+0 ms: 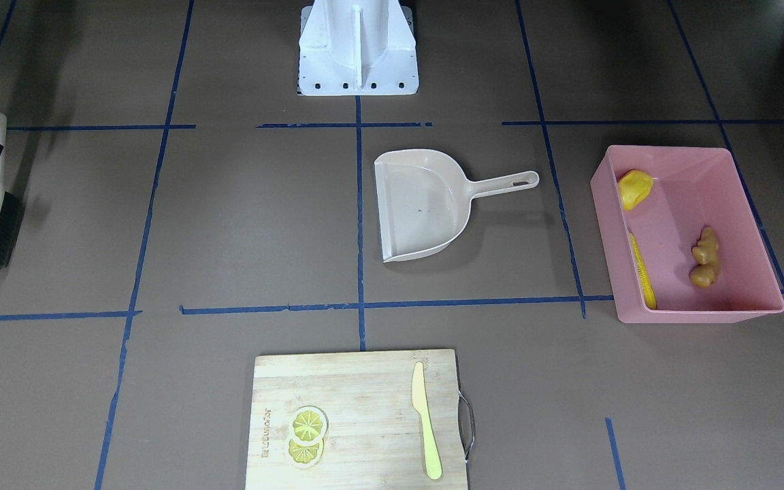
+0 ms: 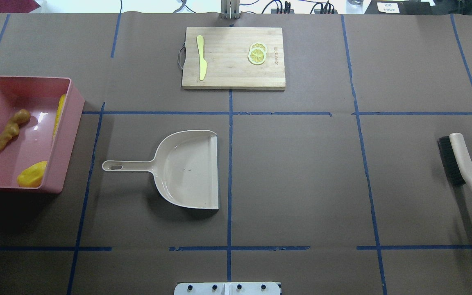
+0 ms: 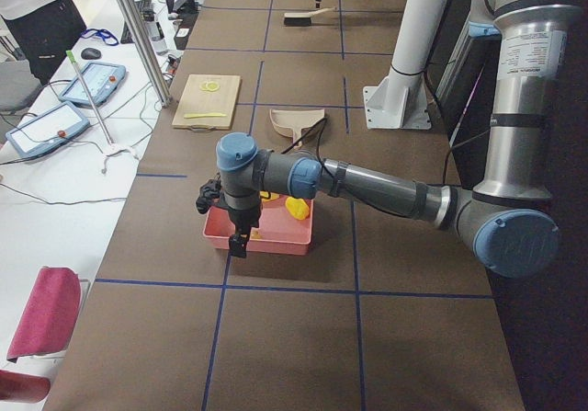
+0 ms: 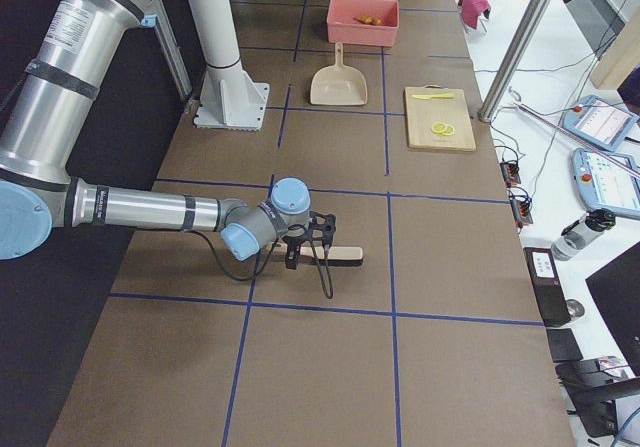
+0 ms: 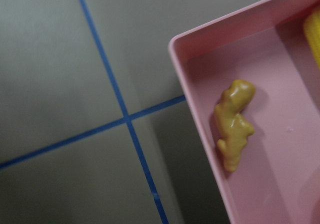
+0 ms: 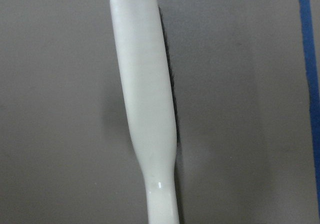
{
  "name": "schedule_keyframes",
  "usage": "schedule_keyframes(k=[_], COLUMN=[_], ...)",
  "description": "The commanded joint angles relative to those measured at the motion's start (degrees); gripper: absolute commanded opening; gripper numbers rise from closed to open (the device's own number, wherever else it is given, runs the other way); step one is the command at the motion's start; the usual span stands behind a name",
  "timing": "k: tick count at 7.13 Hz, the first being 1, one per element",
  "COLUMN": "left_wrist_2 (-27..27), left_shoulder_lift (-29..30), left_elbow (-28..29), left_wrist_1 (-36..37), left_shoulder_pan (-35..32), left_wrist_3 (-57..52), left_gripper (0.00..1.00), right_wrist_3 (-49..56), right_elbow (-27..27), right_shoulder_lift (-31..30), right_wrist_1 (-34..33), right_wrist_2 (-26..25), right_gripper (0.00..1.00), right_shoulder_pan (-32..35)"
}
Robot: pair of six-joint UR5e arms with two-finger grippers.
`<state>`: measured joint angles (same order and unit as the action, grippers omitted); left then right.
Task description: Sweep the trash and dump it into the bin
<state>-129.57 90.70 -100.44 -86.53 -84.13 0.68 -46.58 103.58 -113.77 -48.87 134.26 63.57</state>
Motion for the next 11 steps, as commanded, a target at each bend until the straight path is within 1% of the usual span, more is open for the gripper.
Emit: schedule_keyframes(k=[1,2,3,4,5,6,7,9,10,11], left_wrist_2=[-8.71,-9.38,-8.78,-5.72,-5.26,-6.91,-7.79,-7.36,-7.19,-7.19], left_shoulder_lift=[-2.09,-2.19,-2.19,-1.58,-1.75,-2.28,-2.28,-2.28,-2.37,-2.46], left_elbow=[1.83,2.53,3.4,4.54,4.9,5.26,5.87,7.19,6.5,7.88], left_wrist_1=[-1.44,-3.18,-3.38,-5.29,-5.57,-5.84,-5.49,-6.01,-5.84,-6.01], left_shoulder_pan=[-3.84,-3.85,-3.77,-3.76,-3.76,-4.11,-4.12,-4.2,-4.29,-4.47], left_wrist_3=[3.9,-0.55,-1.99,-2.0,-1.91,-1.91,-1.91,-1.91,-1.83,-1.83], left_gripper=[1.0,1.0,1.0,1.0,1.0,1.0,1.0,1.0,1.0,1.0], right_wrist_3=[7.41,17.12,24.1,30.34,31.88,32.16,33.3,40.56,44.26,44.64], right_elbow=[-0.4,-0.4,0.12,0.13,0.65,0.92,1.09,1.53,2.93,3.73], right_shoulder_lift=[0.38,1.34,4.66,7.83,9.34,9.44,10.4,10.41,10.58,11.8], right_wrist_1=[-4.35,-11.52,-22.12,-29.28,-31.61,-34.24,-36.01,-39.87,-45.03,-47.26], right_wrist_2=[0.48,1.0,1.18,1.27,1.18,1.18,0.92,1.0,1.35,1.44], right_gripper=[1.0,1.0,1.0,1.0,1.0,1.0,1.0,1.0,1.0,1.0], right_shoulder_pan=[5.65,10.82,15.05,18.57,22.35,26.13,26.16,25.81,25.55,25.72])
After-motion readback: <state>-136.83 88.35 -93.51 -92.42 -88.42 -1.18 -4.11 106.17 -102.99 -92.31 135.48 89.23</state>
